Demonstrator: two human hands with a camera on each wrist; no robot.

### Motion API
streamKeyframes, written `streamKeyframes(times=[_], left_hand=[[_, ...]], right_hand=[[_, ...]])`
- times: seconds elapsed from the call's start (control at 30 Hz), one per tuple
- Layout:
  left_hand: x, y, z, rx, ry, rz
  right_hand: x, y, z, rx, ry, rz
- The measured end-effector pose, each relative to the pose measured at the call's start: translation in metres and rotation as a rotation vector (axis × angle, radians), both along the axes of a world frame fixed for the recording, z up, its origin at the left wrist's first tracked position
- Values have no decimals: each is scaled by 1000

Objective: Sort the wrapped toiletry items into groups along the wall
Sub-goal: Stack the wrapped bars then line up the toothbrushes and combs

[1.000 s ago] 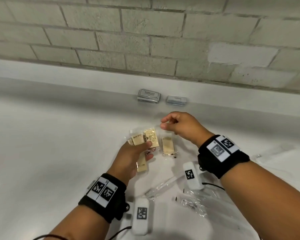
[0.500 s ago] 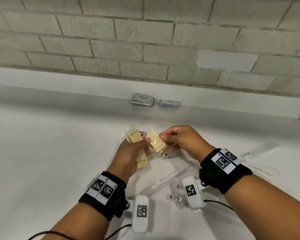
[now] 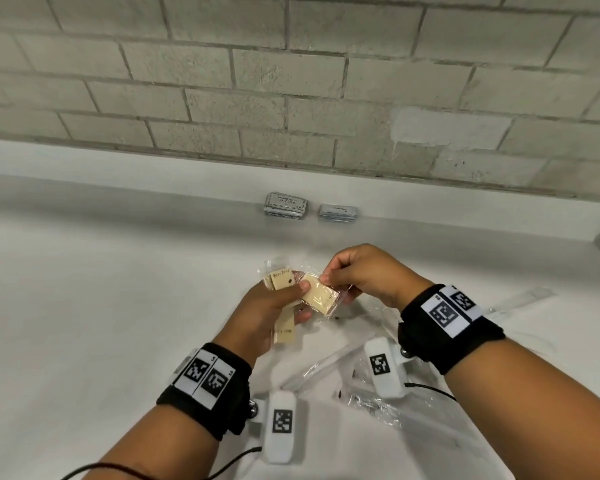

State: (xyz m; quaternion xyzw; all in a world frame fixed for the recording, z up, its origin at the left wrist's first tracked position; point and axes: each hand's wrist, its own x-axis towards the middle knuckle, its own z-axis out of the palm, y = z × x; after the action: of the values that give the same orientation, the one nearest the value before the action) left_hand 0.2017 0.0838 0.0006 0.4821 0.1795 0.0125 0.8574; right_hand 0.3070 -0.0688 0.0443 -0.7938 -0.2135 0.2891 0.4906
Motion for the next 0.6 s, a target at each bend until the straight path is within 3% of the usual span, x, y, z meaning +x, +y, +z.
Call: streamKeyframes(times=[0.13, 0.2, 0.33, 0.5, 0.6], left_hand=[[4, -5, -3, -108, 3, 86], [4, -2, -3, -186, 66, 71], [0, 13, -13, -306, 144, 52], [-5, 23, -20, -188, 133, 89], [-5, 26, -22, -84, 113, 123]], right_hand=[[-1, 0, -6, 51, 254, 58], [1, 2, -10, 64, 263, 33], [30, 8, -2, 10, 29, -37], [53, 31, 5, -432, -176, 262], [51, 40, -13, -579, -337, 285]])
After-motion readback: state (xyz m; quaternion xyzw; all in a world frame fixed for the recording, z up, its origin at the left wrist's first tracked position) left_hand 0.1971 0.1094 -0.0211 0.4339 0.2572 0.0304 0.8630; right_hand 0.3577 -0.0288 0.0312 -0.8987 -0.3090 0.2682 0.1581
